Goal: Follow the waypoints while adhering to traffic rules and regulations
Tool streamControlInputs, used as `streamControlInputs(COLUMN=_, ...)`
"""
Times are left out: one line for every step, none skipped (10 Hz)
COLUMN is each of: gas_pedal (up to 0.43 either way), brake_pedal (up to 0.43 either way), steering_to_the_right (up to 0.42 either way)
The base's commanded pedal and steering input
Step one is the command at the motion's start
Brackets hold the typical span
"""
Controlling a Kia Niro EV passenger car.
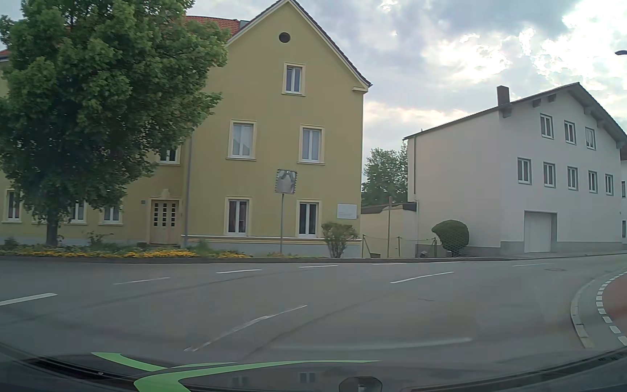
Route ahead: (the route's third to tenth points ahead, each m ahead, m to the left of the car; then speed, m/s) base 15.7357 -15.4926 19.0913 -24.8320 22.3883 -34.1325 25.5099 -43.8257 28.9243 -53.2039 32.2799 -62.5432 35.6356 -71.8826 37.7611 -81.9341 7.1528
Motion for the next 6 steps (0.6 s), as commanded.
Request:
streamControlInputs(gas_pedal=0.079, brake_pedal=0.0, steering_to_the_right=0.246)
streamControlInputs(gas_pedal=0.079, brake_pedal=0.0, steering_to_the_right=0.255)
streamControlInputs(gas_pedal=0.079, brake_pedal=0.0, steering_to_the_right=0.263)
streamControlInputs(gas_pedal=0.098, brake_pedal=0.0, steering_to_the_right=0.27)
streamControlInputs(gas_pedal=0.11, brake_pedal=0.0, steering_to_the_right=0.277)
streamControlInputs(gas_pedal=0.11, brake_pedal=0.0, steering_to_the_right=0.282)
